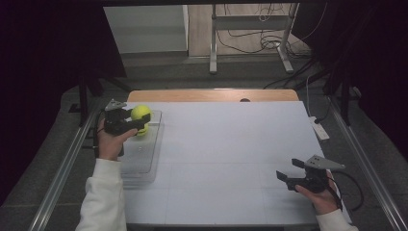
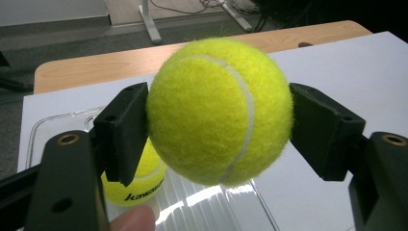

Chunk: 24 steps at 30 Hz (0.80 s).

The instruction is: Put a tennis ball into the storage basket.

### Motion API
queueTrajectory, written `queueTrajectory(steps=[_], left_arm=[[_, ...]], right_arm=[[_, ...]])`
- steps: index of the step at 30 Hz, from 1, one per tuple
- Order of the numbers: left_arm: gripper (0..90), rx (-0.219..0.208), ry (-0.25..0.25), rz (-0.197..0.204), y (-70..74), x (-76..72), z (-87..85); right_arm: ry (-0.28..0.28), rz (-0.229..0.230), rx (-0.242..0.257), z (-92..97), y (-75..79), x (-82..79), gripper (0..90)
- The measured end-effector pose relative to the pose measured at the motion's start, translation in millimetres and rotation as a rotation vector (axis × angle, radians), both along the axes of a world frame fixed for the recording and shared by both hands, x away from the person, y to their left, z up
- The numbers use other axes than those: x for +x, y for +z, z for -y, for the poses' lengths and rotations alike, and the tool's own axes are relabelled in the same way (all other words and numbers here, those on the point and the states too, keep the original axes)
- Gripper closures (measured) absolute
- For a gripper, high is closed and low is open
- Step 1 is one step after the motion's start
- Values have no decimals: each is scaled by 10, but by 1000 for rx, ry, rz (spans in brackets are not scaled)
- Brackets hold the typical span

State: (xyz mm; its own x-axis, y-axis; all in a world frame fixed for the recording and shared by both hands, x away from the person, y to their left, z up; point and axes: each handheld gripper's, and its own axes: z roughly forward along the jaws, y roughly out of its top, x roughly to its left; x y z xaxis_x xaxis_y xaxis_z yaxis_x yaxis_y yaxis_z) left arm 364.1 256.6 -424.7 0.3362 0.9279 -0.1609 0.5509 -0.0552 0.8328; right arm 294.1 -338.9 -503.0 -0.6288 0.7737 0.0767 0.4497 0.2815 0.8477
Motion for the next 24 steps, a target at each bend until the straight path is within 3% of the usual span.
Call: queueTrajectory(steps=[24], left_arm=[[272, 46, -17, -61, -123, -66, -66]], right_arm=[[3, 1, -2, -1, -1, 1, 149]])
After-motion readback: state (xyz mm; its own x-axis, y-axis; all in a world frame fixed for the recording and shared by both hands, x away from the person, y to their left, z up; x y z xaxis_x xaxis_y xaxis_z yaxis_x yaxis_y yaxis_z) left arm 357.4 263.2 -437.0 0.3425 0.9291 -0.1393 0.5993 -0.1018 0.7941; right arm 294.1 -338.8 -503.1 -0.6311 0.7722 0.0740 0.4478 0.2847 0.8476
